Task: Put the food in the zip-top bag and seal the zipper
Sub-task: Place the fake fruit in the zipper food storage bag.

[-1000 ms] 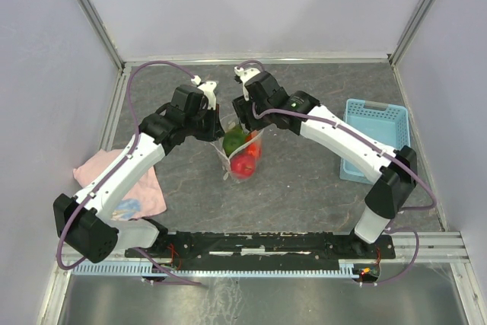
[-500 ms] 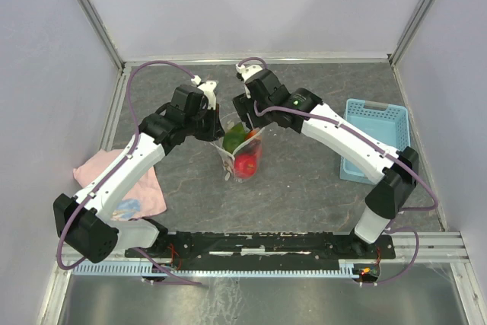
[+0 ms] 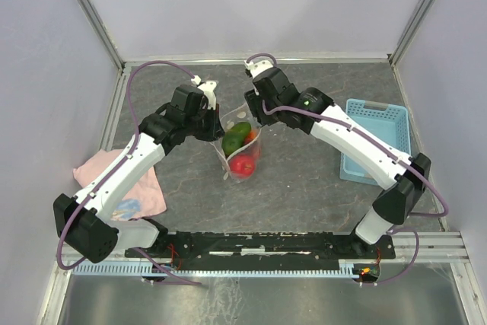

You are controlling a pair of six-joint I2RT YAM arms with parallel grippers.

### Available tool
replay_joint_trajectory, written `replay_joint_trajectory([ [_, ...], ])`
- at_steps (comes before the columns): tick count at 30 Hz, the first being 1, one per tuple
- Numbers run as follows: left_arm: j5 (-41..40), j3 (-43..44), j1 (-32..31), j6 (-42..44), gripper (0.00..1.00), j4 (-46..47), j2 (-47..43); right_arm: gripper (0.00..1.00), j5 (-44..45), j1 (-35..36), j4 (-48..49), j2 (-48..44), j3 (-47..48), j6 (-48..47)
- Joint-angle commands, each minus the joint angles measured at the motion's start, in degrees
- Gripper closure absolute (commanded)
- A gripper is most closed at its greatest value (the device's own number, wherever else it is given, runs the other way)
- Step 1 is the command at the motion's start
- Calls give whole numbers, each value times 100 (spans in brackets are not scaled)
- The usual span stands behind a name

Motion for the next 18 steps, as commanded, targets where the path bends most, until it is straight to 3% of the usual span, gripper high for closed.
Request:
replay_joint_trajectory([
  [1, 93, 26, -12, -74, 97, 212, -188, 44, -171, 0, 58, 232, 197, 41],
  [3, 86, 22, -6, -74, 97, 212, -188, 49, -337, 0, 48, 322, 227, 55],
  [9, 84, 22, -12, -74, 97, 212, -173, 85, -344, 0, -273, 292, 652, -22],
  [12, 49, 22, -5, -72, 97, 209, -184, 97, -260, 0, -415, 147, 854, -81],
  [18, -15, 22, -5, -80, 97, 198, -200, 98, -211, 0, -416, 37, 841, -61],
])
